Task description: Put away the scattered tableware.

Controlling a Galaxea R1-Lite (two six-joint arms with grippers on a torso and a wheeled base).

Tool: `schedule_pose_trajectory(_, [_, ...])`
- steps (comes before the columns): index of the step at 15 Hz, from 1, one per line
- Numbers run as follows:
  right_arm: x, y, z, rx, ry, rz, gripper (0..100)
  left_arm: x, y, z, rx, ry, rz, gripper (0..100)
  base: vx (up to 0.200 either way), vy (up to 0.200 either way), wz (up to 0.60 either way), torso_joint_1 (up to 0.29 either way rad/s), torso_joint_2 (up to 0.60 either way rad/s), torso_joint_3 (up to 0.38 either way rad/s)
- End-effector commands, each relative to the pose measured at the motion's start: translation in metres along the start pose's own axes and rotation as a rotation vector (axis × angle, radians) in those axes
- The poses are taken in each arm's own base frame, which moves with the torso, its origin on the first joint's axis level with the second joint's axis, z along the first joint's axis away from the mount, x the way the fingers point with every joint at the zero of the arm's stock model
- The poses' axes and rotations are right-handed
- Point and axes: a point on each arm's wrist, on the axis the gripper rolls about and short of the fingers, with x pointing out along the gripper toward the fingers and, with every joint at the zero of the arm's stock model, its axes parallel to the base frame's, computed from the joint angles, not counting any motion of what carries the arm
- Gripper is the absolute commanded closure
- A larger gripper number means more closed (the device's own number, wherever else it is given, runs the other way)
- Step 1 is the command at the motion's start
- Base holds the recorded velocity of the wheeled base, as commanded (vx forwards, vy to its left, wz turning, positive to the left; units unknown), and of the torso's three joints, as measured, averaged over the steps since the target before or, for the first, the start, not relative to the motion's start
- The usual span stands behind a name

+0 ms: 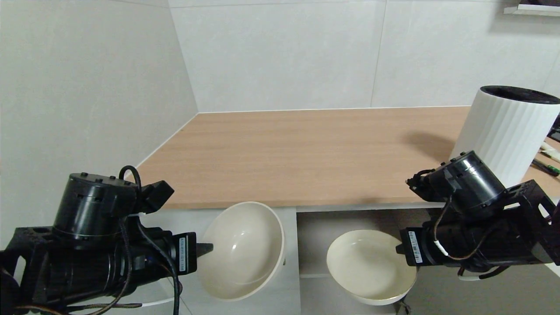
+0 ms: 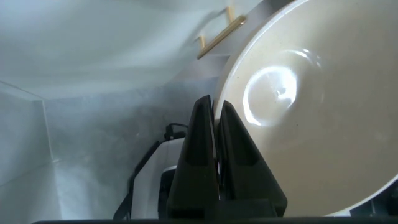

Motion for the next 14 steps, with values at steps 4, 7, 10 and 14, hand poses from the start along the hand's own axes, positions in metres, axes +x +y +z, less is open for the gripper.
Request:
schedule_pose_trajectory(4, [0.0046,0.0002,-0.0012,-0.002,0.014,-0.006,100,0.0015,0.0002,-0.0002,-0.001,0.005,0.002,100,0.000,0.000,0.00,-0.194,0.49,0.288])
schedule_pose_trajectory(7, [0.0055,0.0006,-0.0015,-0.004,0.017,-0.007,100,0.0015,0.0002,-0.0002,-0.001,0.005,0.002,100,0.000,0.000,0.00,-0.175,0.46,0.287])
schedule_pose_trajectory(10, [0.0069,0.0007,-0.0017,-0.004,0.021,-0.009,100,0.0026,0.0004,-0.0005,-0.001,0.009,0.004,100,0.000,0.000,0.00,-0.155,0.45,0.302])
schedule_pose_trajectory(14, [0.0081,0.0021,-0.0028,-0.010,0.028,-0.008,100,0.0031,0.0007,-0.0009,-0.001,0.011,0.005,100,0.000,0.000,0.00,-0.120,0.45,0.327])
